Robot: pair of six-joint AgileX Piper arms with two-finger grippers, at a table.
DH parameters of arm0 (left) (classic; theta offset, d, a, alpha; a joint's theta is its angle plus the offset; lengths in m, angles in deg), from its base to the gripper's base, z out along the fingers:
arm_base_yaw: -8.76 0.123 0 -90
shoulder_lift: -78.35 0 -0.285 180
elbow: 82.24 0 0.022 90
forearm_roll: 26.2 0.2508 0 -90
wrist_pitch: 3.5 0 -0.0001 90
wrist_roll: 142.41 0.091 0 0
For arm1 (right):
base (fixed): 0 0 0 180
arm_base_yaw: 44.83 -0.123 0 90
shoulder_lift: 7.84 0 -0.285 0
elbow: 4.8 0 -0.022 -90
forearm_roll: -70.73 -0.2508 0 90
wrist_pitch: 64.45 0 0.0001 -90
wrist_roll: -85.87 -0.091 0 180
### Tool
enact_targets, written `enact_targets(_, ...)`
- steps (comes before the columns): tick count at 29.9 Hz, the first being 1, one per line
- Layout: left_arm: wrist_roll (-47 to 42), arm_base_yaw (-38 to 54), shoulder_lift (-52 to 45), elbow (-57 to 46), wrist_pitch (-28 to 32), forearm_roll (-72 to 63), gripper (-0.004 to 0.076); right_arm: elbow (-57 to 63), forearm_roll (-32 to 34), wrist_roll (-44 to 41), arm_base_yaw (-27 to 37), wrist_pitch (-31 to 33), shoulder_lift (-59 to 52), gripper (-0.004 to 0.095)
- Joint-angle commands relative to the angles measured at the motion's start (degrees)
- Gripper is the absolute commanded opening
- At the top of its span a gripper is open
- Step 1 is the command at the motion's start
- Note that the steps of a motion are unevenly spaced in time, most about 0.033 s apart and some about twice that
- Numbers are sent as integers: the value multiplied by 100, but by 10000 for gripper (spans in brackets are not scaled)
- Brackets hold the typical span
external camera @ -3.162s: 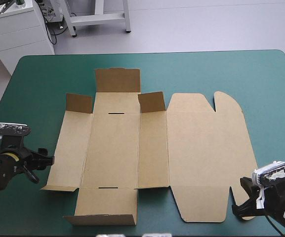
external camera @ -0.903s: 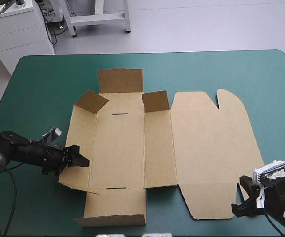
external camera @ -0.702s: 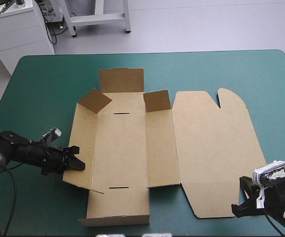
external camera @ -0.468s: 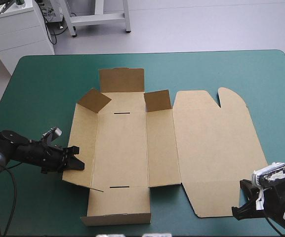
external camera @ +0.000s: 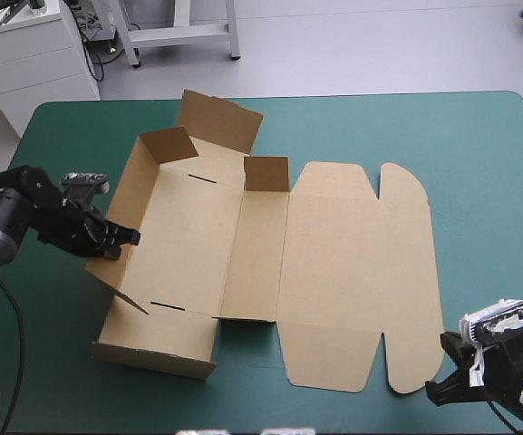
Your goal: Fold the box
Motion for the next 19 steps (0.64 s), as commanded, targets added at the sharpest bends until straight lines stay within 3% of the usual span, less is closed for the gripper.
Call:
enact_targets(1,-306,-788,-118,1006,-469,922,-32,-139,-38,0,16,-298,52,-23)
enact_targets(10,466,-2343,750,3014,-456,1804,-32,-139,-95,-206,16,-67,52,-23)
enact_targets(15,1242,-3086,1184,3308,-417,3042,-32,-139,-131,-206,16,14,52,-22)
enact_targets(19,1282,-3801,1348,3308,-20,4547,-32,-139,-131,-216,16,-7,52,-22)
